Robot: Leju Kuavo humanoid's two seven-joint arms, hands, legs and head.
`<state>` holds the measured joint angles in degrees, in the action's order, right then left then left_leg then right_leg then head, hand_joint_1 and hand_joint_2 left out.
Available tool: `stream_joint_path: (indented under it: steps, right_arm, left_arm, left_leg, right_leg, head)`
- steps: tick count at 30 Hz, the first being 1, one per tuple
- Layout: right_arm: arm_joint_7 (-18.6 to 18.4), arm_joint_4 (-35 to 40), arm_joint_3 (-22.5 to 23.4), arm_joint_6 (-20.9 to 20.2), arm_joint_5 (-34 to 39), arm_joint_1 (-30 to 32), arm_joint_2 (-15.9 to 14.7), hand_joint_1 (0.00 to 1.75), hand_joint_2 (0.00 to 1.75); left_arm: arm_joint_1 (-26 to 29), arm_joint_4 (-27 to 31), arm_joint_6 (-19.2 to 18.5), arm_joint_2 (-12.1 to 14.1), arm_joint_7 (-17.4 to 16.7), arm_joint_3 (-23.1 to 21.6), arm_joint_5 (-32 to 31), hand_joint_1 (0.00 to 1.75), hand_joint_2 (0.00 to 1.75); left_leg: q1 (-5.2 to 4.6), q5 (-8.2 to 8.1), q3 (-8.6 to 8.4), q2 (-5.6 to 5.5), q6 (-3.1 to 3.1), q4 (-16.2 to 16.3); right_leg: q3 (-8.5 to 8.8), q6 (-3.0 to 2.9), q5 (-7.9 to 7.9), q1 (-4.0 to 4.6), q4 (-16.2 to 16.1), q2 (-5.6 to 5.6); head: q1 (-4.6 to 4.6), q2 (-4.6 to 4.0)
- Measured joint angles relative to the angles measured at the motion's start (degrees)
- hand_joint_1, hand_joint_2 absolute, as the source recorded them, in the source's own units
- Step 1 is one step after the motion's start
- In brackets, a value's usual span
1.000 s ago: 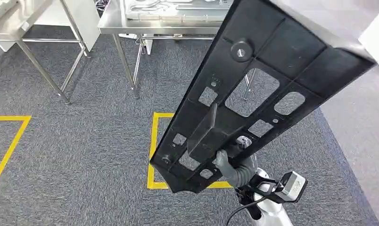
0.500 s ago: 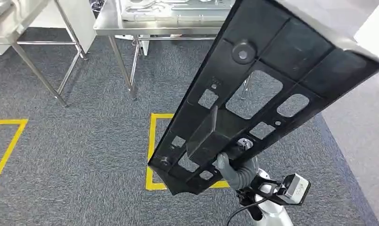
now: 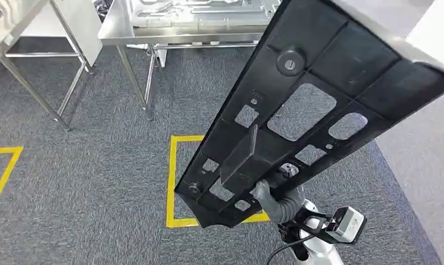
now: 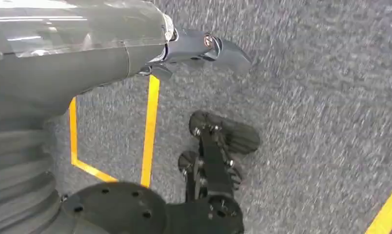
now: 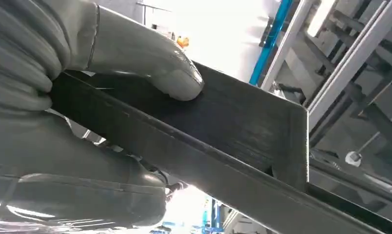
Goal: Take the parts from the cabinet and place them on the table.
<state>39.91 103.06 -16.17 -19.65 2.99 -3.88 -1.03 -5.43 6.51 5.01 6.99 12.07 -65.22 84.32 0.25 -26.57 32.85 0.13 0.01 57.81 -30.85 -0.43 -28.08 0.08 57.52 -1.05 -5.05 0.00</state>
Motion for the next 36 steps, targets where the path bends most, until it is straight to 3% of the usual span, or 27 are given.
stream_joint_path:
  steps: [3, 4, 6, 7, 8, 9, 10, 12, 14, 15, 17, 18, 19, 21, 22, 23, 24, 25, 27, 28, 29, 30, 31, 33, 34, 35, 36]
  right_arm:
    - [0.02, 0.46, 0.00, 0.07, 0.00, 0.17, 0.00, 1.75, 1.75]
    - [0.02, 0.70, 0.02, 0.07, 0.00, 0.07, 0.00, 1.75, 1.75]
    - [0.07, 0.81, 0.02, 0.07, -0.02, 0.29, -0.02, 1.75, 1.75]
    - [0.02, 0.81, 0.02, 0.11, -0.02, 0.52, -0.02, 1.75, 1.75]
    - [0.02, 0.81, 0.04, 0.13, -0.02, 0.73, -0.04, 1.75, 1.75]
    - [0.02, 0.81, 0.09, 0.15, -0.04, 0.86, -0.04, 1.75, 1.75]
    - [0.02, 0.81, 0.09, 0.17, -0.07, 0.86, -0.04, 1.75, 1.75]
    - [0.02, 1.07, 0.15, 0.20, -0.07, 0.90, -0.07, 1.75, 1.75]
    - [0.04, 1.31, 0.22, 0.20, -0.04, 0.90, -0.07, 1.75, 1.75]
    - [0.02, 1.46, 0.24, 0.17, -0.09, 1.18, -0.07, 1.75, 1.75]
    - [0.02, 1.64, 0.26, 0.09, -0.22, 1.38, -0.04, 1.75, 1.75]
    - [0.02, 1.96, 0.26, 0.02, -0.30, 1.42, -0.02, 1.75, 1.75]
    - [0.04, 2.23, 0.26, 0.00, -0.46, 1.24, -0.02, 1.75, 1.75]
    - [0.04, 2.29, 0.26, -0.02, -0.66, 1.12, 0.17, 1.75, 1.75]
    - [0.04, 2.29, 0.26, -0.02, -0.66, 1.17, 0.17, 1.75, 1.75]
    - [0.02, 2.29, 0.26, -0.02, -0.66, 1.18, 0.17, 1.75, 1.75]
    - [0.02, 2.29, 0.26, -0.02, -0.66, 1.19, 0.17, 1.75, 1.75]
    - [0.02, 2.29, 0.26, -0.04, -0.63, 1.16, 0.17, 1.75, 1.75]
    - [0.02, 2.29, 0.26, -0.04, -0.61, 1.13, 0.17, 1.75, 1.75]
    - [0.02, 2.29, 0.26, -0.07, -0.61, 1.05, 0.17, 1.75, 1.75]
    - [0.02, 2.29, 0.26, -0.07, -0.61, 1.00, 0.17, 1.75, 1.75]
    - [0.02, 2.34, 0.26, -0.07, -0.61, 0.96, 0.17, 1.75, 1.75]
    - [-0.02, 2.32, 0.26, -0.07, -0.61, 1.02, 0.17, 1.75, 1.75]
    - [0.00, 2.36, 0.26, -0.05, -0.63, 0.97, 0.17, 1.75, 1.75]
    - [0.02, 2.49, 0.26, -0.02, -0.63, 0.92, 0.17, 1.75, 1.75]
    - [0.02, 2.58, 0.26, -0.02, -0.64, 0.81, 0.18, 1.75, 1.75]
    - [0.04, 2.58, 0.26, -0.04, -0.66, 0.67, 0.15, 1.75, 1.75]
  left_arm:
    - [0.00, 0.00, 0.02, -0.04, 0.04, -0.26, 0.00, 0.00, 1.75]
    - [-0.02, 0.00, 0.00, -0.04, 0.04, -0.35, 0.00, 0.00, 1.75]
    - [-0.03, 0.00, 0.00, -0.04, 0.04, -0.44, 0.00, 0.00, 1.75]
    - [-0.04, 0.00, 0.00, -0.04, 0.02, -0.46, 0.00, 0.00, 1.75]
    - [0.01, 0.00, 0.00, -0.04, 0.02, -0.48, 0.00, 0.00, 1.75]
    - [0.06, 0.00, 0.00, -0.04, 0.02, -0.50, 0.00, 0.00, 1.75]
    - [0.06, 0.00, 0.00, -0.04, 0.02, -0.52, 0.00, 0.00, 1.75]
    - [0.04, 0.00, 0.00, -0.07, 0.02, -0.59, 0.00, 0.00, 1.75]
    - [-0.13, 0.00, -0.02, -0.07, 0.02, -0.68, 0.00, 0.00, 1.75]
    - [-0.14, 0.00, -0.09, -0.04, 0.02, -0.74, 0.00, 0.00, 1.75]
    - [-0.14, 0.00, -0.17, -0.07, 0.06, -0.85, 0.00, 0.00, 1.75]
    - [-0.29, 0.00, -0.20, -0.04, 0.09, -0.85, 0.00, 0.00, 1.75]
    - [-0.45, 0.00, -0.24, -0.07, 0.24, -0.85, 0.00, 0.00, 1.75]
    - [-0.52, 0.00, -0.26, -0.04, 0.26, -0.85, 0.00, 0.00, 1.75]
    - [-0.42, 0.00, -0.26, -0.04, 0.28, -0.85, 0.00, 0.00, 1.75]
    - [-0.23, 0.00, -0.26, -0.04, 0.28, -0.85, 0.00, 0.00, 1.75]
    - [-0.12, 0.00, -0.28, -0.04, 0.28, -0.85, 0.00, 0.00, 1.75]
    - [-0.09, 0.00, -0.31, -0.04, 0.28, -0.87, 0.00, 0.00, 1.75]
    - [-0.13, 0.00, -0.33, -0.02, 0.35, -0.85, 0.02, 0.00, 1.75]
    - [-0.07, 0.00, -0.33, 0.00, 0.35, -0.85, 0.00, 0.00, 1.75]
    - [-0.13, 0.00, -0.33, 0.00, 0.35, -0.85, 0.00, 0.00, 1.75]
    - [-0.13, 0.00, -0.33, 0.00, 0.35, -0.85, 0.00, 0.00, 1.75]
    - [0.03, 0.00, -0.33, 0.00, 0.35, -0.85, 0.00, 0.00, 1.75]
    - [0.00, 0.00, -0.35, 0.00, 0.35, -0.85, 0.00, 0.00, 1.75]
    - [-0.05, 0.00, -0.35, -0.04, 0.35, -0.85, 0.00, 0.00, 1.75]
    - [-0.16, 0.00, -0.39, -0.04, 0.35, -0.87, 0.02, 0.00, 1.75]
    - [-0.22, 0.00, -0.39, -0.04, 0.35, -0.87, 0.00, 0.00, 1.75]
  left_leg:
    - [0.52, -0.09, -1.14, 0.05, 1.07, -0.75]
    - [0.53, -0.28, -1.37, 0.10, 1.40, -0.76]
    - [0.48, -0.59, -1.61, 0.14, 1.68, -0.75]
    - [0.48, -0.79, -1.72, 0.14, 1.65, -0.72]
    - [0.49, -1.02, -1.98, 0.14, 1.58, -0.71]
    - [0.53, -1.34, -2.37, 0.13, 1.51, -0.71]
    - [0.54, -1.74, -2.93, 0.11, 1.31, -0.71]
    - [0.56, -2.63, -4.26, 0.11, 0.88, -0.71]
    - [0.42, -3.16, -4.30, 0.22, 0.15, -0.64]
    - [0.35, -3.41, -4.30, 0.36, -0.26, -0.79]
    - [0.31, -3.41, -5.05, 0.44, -0.79, -0.32]
    - [0.58, -3.80, -4.46, 0.50, -1.02, 0.65]
    - [0.62, -3.98, -3.06, 0.37, -1.07, 3.61]
    - [0.61, -7.06, 2.34, 0.35, -1.40, 12.53]
    - [0.61, -8.98, 4.83, 0.35, -1.49, 16.13]
    - [0.61, -9.76, 6.66, 0.36, -1.53, 18.11]
    - [0.61, -9.04, 7.21, 0.36, -1.53, 17.59]
    - [0.61, -6.70, 6.65, 0.36, -1.42, 14.76]
    - [0.54, 0.54, 3.35, 0.35, -0.88, 5.05]
    - [0.44, 2.12, 2.58, 0.35, -0.50, 1.75]
    - [0.08, -0.72, 2.56, 0.39, -0.35, 1.19]
    - [0.00, -0.39, 2.35, 0.33, 0.02, 1.40]
    - [0.08, 0.96, 2.49, 0.29, 0.46, 1.08]
    - [0.22, 0.79, 1.49, 0.03, 0.99, 0.99]
    - [0.46, 0.87, 1.02, 0.11, 1.25, 0.64]
    - [0.47, 0.71, 0.63, 0.10, 1.48, 0.48]
    - [0.47, 0.59, 0.51, 0.10, 1.67, 0.44]
  right_leg:
    - [-0.39, 1.10, -0.45, -0.12, 2.04, 0.27]
    - [-1.93, 1.31, -1.92, -0.16, 4.75, 0.41]
    - [-6.83, 1.98, -5.57, -0.52, 12.98, 0.44]
    - [-9.41, 2.24, -6.76, -0.63, 16.80, 0.45]
    - [-10.93, 2.30, -6.50, -0.81, 18.35, 0.47]
    - [-10.95, 2.32, -4.70, -0.99, 17.01, 0.53]
    - [-9.67, 2.33, -1.77, -1.06, 13.27, 0.69]
    - [-5.51, 2.07, 4.64, -1.10, 3.15, 1.16]
    - [-5.22, 1.02, 1.61, -0.36, 1.46, 1.66]
    - [-5.22, 0.60, 3.33, -0.37, 1.35, 1.63]
    - [-4.82, -0.04, 2.87, -0.45, 1.28, 1.34]
    - [-4.09, -0.36, 2.95, -0.77, 0.80, 1.26]
    - [-3.59, -0.71, 2.73, -0.72, 0.62, 1.28]
    - [-3.15, -1.15, 2.26, -0.59, 0.60, 1.24]
    - [-2.91, -1.23, 1.99, -0.54, 0.60, 1.15]
    - [-2.58, -1.22, 1.68, -0.49, 0.61, 0.97]
    - [-2.14, -1.22, 1.36, -0.46, 0.61, 0.83]
    - [-1.56, -1.14, 0.99, -0.42, 0.62, 0.69]
    - [-0.29, -0.88, 0.14, -0.38, 0.62, 0.68]
    - [-0.18, -0.67, -0.16, -0.38, 0.64, 0.70]
    - [-0.21, -0.25, -0.37, -0.16, 0.92, 0.47]
    - [-0.39, 0.15, -0.57, -0.12, 0.73, 0.46]
    - [-0.11, 0.61, -0.35, -0.12, 1.44, 0.47]
    - [0.18, 1.08, -0.55, -0.13, 1.61, 0.48]
    - [0.01, 1.36, -0.97, -0.04, 2.18, 1.01]
    - [-1.07, 1.79, -1.87, -0.15, 3.99, 1.07]
    - [-3.35, 1.90, -3.44, -0.30, 7.51, 1.05]
  head:
    - [0.02, 0.00]
    - [0.02, 0.00]
    - [0.00, 0.00]
    - [0.02, 0.00]
    - [0.00, 0.00]
    - [0.00, 0.00]
    - [0.00, 0.00]
    - [0.02, 0.00]
    - [0.02, 0.00]
    - [0.04, 0.00]
    - [0.02, 0.00]
    - [0.02, 0.00]
    - [0.02, 0.00]
    - [0.00, 0.00]
    - [0.02, 0.00]
    - [0.00, 0.00]
    - [0.00, 0.00]
    - [0.00, 0.00]
    - [0.02, 0.00]
    - [0.02, 0.00]
    - [0.02, 0.00]
    - [0.00, 0.00]
    - [0.02, 0.00]
    - [0.02, 0.00]
    - [0.02, 0.00]
    - [0.02, 0.00]
    - [0.02, 0.00]
